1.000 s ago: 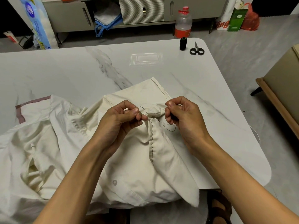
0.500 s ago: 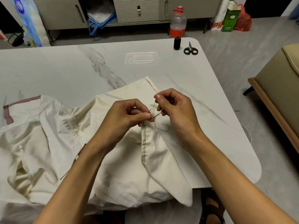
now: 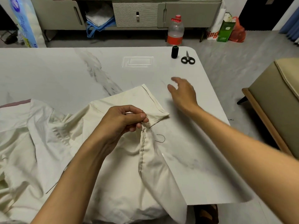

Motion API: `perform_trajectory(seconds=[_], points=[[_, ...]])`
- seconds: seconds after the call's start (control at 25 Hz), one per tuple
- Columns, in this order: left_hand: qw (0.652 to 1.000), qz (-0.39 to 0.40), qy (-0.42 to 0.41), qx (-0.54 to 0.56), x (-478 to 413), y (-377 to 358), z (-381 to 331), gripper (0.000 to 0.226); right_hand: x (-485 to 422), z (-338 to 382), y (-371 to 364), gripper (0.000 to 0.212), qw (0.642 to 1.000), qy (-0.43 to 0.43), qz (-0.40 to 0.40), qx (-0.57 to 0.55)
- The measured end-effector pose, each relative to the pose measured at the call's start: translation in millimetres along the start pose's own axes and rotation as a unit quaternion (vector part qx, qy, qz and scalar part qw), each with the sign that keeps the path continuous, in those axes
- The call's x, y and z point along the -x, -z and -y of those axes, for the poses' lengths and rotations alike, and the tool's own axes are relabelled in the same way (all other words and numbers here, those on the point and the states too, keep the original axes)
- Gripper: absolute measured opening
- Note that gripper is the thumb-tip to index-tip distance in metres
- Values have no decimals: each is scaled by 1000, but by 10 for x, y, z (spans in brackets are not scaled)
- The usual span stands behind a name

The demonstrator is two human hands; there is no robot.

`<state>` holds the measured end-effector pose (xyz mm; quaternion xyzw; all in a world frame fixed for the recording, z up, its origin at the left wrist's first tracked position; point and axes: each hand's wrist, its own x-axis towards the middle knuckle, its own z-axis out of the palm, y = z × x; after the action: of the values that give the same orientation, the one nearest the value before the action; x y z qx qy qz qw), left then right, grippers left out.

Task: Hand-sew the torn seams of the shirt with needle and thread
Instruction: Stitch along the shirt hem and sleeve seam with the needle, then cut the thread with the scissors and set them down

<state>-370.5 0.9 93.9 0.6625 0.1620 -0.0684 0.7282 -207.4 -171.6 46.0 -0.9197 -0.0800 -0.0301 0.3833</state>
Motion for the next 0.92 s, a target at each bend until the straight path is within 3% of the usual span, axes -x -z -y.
perform_trajectory(seconds=[0.16, 0.32, 0.44, 0.52, 0.68, 0.92], points=[[999, 1, 19, 29, -103, 39, -4, 8, -1106, -242, -53, 59, 976, -1, 9, 219], [999, 13, 34, 39, -179, 62, -6, 5, -1670, -395, -27, 61, 959, -48, 0, 278], [998, 17, 43, 53, -183, 54, -9, 10, -1815, -484, -44, 57, 947, -83, 46, 307], [997, 13, 44, 60, -185, 51, -1, 11, -1823, -506, -53, 56, 944, -85, 72, 311], [997, 9, 38, 61, -167, 29, 14, 8, -1597, -453, 31, 58, 943, -83, 45, 320], [998, -3, 5, 63, -74, -12, -38, 8, -425, -370, 118, 39, 939, -27, 22, 343]])
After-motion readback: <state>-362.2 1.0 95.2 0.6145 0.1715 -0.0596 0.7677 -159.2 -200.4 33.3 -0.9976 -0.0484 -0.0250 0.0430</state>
